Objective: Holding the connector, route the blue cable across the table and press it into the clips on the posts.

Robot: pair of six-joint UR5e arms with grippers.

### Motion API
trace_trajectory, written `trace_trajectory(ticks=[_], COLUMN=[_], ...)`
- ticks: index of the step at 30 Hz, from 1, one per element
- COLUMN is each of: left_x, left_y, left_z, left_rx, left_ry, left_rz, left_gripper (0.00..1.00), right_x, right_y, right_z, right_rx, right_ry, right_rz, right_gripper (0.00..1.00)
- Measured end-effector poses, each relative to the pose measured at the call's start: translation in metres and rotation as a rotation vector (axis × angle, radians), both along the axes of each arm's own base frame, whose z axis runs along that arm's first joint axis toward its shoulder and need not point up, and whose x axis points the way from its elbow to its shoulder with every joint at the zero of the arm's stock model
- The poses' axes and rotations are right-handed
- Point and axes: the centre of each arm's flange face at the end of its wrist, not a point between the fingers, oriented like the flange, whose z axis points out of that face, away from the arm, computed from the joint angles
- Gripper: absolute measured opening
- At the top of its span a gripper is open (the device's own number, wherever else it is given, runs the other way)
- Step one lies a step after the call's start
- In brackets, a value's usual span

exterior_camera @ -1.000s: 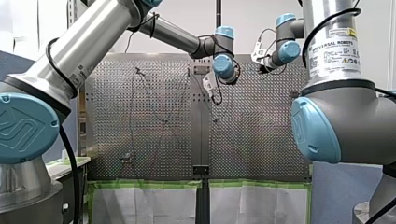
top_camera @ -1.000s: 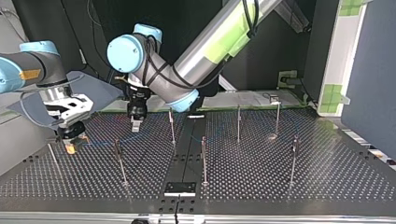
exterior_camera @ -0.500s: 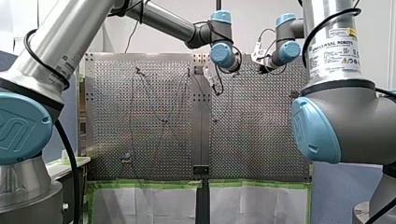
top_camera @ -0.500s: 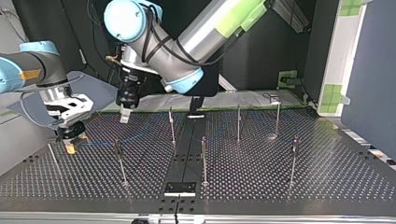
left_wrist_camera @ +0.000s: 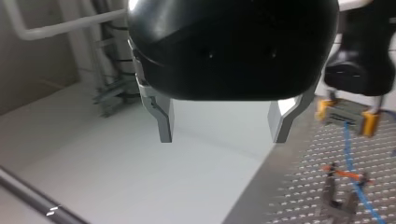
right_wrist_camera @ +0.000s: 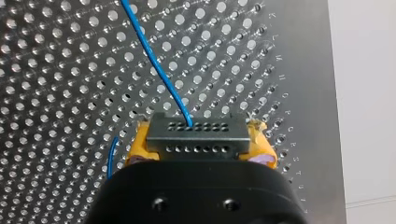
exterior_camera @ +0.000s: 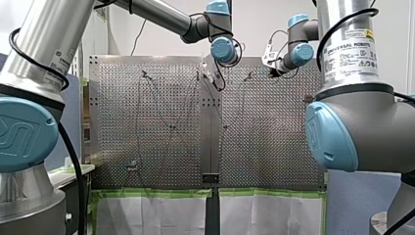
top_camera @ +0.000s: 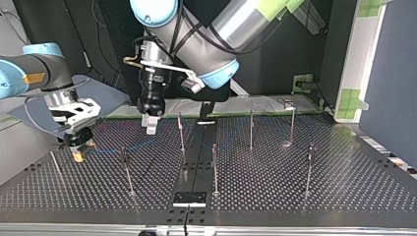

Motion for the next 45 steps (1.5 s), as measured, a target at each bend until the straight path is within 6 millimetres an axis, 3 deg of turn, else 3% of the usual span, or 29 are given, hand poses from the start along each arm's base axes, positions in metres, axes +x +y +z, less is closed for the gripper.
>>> trace_trajectory(ticks=[4, 7, 21, 45], left_x=[-0.007, -0.010, -0.008, -0.027], left_y=[0.009, 0.005, -0.009, 0.020], left_z=[0.003, -0.012, -0.119, -0.194], left_rx=[-0.045, -0.049, 0.011, -0.024], left_ry=[-0.009, -0.001, 0.071, 0.085], left_rz=[0.021, 0.012, -0.016, -0.013], left_gripper=[1.00, 1.00, 1.00, 1.00], right_x=[0.002, 0.003, 0.005, 0.006], right_y=[0.001, 0.002, 0.003, 0.003], right_z=[0.000, 0.000, 0.000, 0.000], right_rx=[-0.001, -0.002, -0.001, 0.000], right_ry=[0.002, 0.004, 0.005, 0.005], right_rz=[0.004, 0.007, 0.011, 0.011], right_gripper=[0.00, 0.00, 0.00, 0.00])
